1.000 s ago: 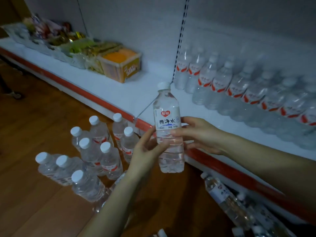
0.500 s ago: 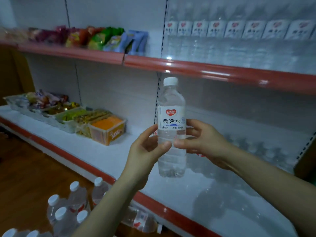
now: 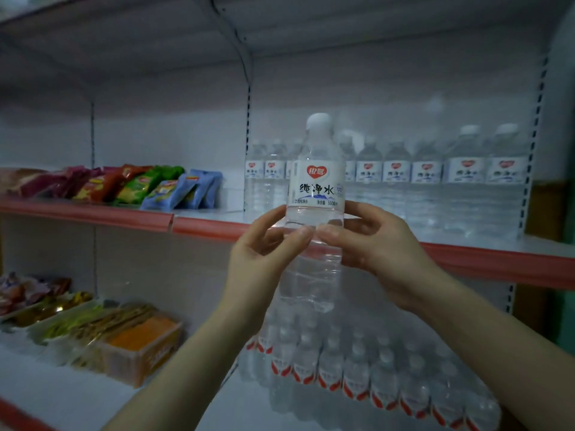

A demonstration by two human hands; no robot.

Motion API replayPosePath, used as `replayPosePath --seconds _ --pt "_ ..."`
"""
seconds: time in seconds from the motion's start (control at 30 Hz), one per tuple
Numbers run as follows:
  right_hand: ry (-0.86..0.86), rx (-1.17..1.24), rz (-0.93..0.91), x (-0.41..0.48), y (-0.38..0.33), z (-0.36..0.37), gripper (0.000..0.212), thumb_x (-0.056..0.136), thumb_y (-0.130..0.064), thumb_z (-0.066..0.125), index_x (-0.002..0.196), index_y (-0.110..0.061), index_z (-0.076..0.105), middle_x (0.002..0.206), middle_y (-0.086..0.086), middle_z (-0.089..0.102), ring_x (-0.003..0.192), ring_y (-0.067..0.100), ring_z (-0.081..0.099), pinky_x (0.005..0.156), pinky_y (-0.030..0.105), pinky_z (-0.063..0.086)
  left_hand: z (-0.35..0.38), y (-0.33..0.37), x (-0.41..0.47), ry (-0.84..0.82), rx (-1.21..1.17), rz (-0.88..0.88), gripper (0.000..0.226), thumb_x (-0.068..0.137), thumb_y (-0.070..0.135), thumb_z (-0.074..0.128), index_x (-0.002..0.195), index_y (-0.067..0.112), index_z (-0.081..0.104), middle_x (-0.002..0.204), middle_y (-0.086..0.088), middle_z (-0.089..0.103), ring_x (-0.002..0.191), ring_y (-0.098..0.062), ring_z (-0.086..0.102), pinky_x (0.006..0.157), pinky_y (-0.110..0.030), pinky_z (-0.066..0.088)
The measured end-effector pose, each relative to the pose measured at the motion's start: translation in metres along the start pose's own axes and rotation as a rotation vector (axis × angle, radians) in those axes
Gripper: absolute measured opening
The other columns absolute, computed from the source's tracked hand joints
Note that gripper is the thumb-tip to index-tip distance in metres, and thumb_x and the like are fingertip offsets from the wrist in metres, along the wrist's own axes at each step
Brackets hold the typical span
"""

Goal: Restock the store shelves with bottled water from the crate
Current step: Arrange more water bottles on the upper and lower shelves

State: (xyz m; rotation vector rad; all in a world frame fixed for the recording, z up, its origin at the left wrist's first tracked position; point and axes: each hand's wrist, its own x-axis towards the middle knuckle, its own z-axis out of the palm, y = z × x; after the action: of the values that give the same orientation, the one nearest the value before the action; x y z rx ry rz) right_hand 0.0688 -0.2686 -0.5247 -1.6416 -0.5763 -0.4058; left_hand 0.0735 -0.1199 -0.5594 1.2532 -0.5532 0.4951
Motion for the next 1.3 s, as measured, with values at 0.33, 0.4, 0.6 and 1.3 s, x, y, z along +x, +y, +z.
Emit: replayPosePath --seconds 0.33,0.4,0.6,1.3 --pt "0.101 -0.096 -0.075 0.050 -0.041 -0.073 0.039 0.073 -0.015 0.075 0.110 -0.017 0.063 0.094 0.001 0.072 0.084 0.015 0.070 0.064 0.022 0.053 0.069 0.013 0.075 -0.179 0.195 0.132 0.021 0.085 0.028 0.062 0.106 0.023 0.065 0.098 0.008 0.072 0.094 -0.007 0.067 0.086 -0.030 0.054" --pt "0.114 -0.131 -0.084 0.059 -0.041 -0.090 0.033 0.073 -0.013 0.075 0.102 -0.022 0.061 0.094 0.000 0.071 0.085 0.014 0.069 0.068 0.025 0.055 0.080 0.011 0.091 -0.257 0.263 0.098 0.027 0.086 0.030 0.061 0.112 0.026 0.062 0.105 0.007 0.070 0.100 -0.010 0.065 0.091 -0.039 0.052" --pt "0.143 -0.195 -0.032 0.088 -0.018 -0.136 0.042 0.075 -0.010 0.073 0.114 -0.018 0.058 0.104 0.004 0.069 0.095 0.020 0.066 0.082 0.034 0.053 0.115 -0.018 0.135 -0.458 0.295 -0.009 0.038 0.083 0.014 0.068 0.116 0.028 0.055 0.099 0.003 0.070 0.092 -0.013 0.067 0.080 -0.032 0.053" --pt "0.165 -0.503 0.078 0.147 0.047 -0.221 0.023 0.081 -0.020 0.070 0.094 -0.036 0.060 0.079 -0.009 0.072 0.070 -0.001 0.067 0.063 0.014 0.050 0.187 -0.113 0.213 -0.511 0.249 -0.156 0.043 0.082 0.009 0.068 0.119 0.026 0.055 0.102 0.003 0.068 0.086 -0.009 0.066 0.061 -0.017 0.051"
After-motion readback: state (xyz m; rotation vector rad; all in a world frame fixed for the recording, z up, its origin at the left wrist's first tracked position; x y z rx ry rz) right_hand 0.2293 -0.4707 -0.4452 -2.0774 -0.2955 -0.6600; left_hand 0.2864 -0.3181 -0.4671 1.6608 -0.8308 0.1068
